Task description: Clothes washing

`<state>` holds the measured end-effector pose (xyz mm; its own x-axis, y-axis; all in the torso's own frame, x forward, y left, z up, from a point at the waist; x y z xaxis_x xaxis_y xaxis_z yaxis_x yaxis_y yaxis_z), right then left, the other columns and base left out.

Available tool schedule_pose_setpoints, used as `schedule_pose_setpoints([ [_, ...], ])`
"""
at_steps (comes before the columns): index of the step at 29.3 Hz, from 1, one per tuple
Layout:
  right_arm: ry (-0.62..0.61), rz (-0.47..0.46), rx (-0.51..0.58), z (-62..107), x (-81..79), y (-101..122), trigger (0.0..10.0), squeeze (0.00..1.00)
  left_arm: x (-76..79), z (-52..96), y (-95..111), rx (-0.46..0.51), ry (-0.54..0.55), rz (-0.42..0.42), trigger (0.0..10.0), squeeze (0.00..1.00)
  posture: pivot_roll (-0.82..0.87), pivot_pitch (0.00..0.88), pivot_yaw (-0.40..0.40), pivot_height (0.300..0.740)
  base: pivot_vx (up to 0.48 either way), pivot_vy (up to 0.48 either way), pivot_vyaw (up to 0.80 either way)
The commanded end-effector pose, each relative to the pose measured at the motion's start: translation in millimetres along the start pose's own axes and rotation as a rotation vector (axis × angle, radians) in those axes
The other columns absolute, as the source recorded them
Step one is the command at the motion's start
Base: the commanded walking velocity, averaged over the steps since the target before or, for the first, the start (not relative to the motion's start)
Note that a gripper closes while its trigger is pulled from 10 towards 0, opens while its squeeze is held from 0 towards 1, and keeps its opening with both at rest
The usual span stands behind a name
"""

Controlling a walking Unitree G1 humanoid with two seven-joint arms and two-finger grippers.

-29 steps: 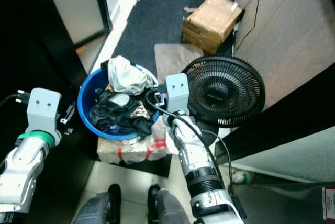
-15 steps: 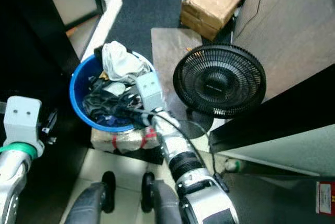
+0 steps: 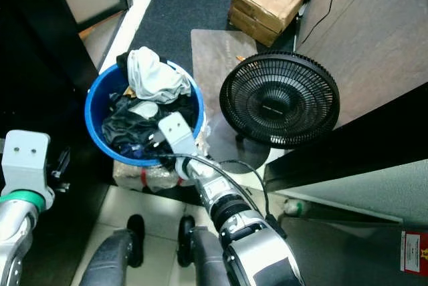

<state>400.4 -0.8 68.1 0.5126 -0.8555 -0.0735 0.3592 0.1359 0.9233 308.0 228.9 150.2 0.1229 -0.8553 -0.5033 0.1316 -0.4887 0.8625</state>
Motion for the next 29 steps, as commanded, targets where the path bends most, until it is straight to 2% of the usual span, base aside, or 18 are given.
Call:
schedule_pose_setpoints([
  [1,-0.027,-0.009,-0.093,1.7,2.5,-27.1,10.0,1.00,1.7,6.3,-12.5,-0.049,-0.001,-0.009,10.0,0.00,0.12,0.460,-0.090,0.740,0.000,0.000,0.00],
  [6,-0.048,-0.015,-0.106,2.0,5.4,-30.2,10.0,1.00,1.1,7.6,-12.6,-0.051,0.003,-0.010,10.0,0.00,0.13,0.464,-0.090,0.740,0.000,0.000,0.00],
  [7,-0.058,-0.025,-0.110,2.1,6.5,-31.3,10.0,0.00,0.8,8.3,-12.5,-0.053,0.005,-0.009,10.0,0.00,0.13,0.467,-0.090,0.740,0.000,0.000,0.00],
  [10,-0.066,-0.050,-0.107,1.7,7.1,-30.8,10.0,0.00,0.2,10.0,-12.8,-0.057,0.006,-0.010,10.0,0.00,0.13,0.471,-0.089,0.740,0.000,0.000,0.00],
  [12,-0.105,-0.066,-0.039,0.4,12.1,-16.5,10.0,0.00,-0.2,11.3,-13.8,-0.062,0.007,-0.013,10.0,0.00,0.14,0.475,-0.085,0.740,0.000,0.000,0.00],
  [13,-0.105,-0.066,-0.039,0.4,12.1,-16.5,10.0,0.00,-0.2,11.3,-13.8,-0.062,0.007,-0.013,10.0,0.00,0.14,0.475,-0.085,0.740,0.000,0.000,0.00],
  [14,-0.159,-0.057,0.025,0.7,19.8,-3.2,9.8,0.00,0.1,11.9,-14.1,-0.066,0.007,-0.014,10.0,0.00,0.14,0.476,-0.083,0.740,0.000,0.000,0.00],
  [17,-0.176,-0.045,0.040,1.1,22.3,0.1,9.8,0.00,0.4,12.0,-14.1,-0.067,0.007,-0.014,10.0,0.00,0.14,0.476,-0.083,0.740,0.000,0.000,0.00],
  [18,-0.209,-0.035,0.054,2.2,27.2,2.4,3.6,0.00,1.0,12.0,-14.0,-0.068,0.006,-0.015,10.0,0.00,0.15,0.476,-0.082,0.740,0.000,0.000,0.00],
  [20,-0.236,-0.028,0.063,3.1,30.9,3.7,3.4,0.00,1.5,12.0,-13.9,-0.069,0.005,-0.015,10.0,0.00,0.15,0.476,-0.082,0.740,0.000,0.000,0.00],
  [21,-0.262,-0.032,0.059,4.2,34.9,1.9,0.0,0.00,1.9,12.1,-13.7,-0.069,0.005,-0.016,10.0,0.00,0.16,0.476,-0.081,0.740,0.000,0.000,0.00],
  [23,-0.300,-0.062,0.038,6.4,41.0,-6.2,0.0,0.00,1.4,12.7,-13.8,-0.070,0.005,-0.018,10.0,0.00,0.16,0.476,-0.080,0.740,0.000,0.000,0.00],
  [29,-0.315,-0.144,0.003,7.8,42.9,-18.4,0.0,0.00,-2.3,15.3,-15.6,-0.078,0.011,-0.024,10.0,0.00,0.17,0.472,-0.078,0.740,0.000,0.000,0.00],
])
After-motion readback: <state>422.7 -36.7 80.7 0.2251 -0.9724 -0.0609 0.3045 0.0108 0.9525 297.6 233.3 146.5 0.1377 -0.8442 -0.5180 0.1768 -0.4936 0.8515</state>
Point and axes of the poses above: a point about 5 cm out from each wrist's last joint towards the gripper, its own z axis pointing back from the gripper into the wrist, its own y axis along the axis of the wrist's last joint, x = y × z, the point moved 6 cm from there along -z, pointing out of the wrist towards the gripper, and after that the axes turned 14 degrees about -z, right-handed, at the moved point
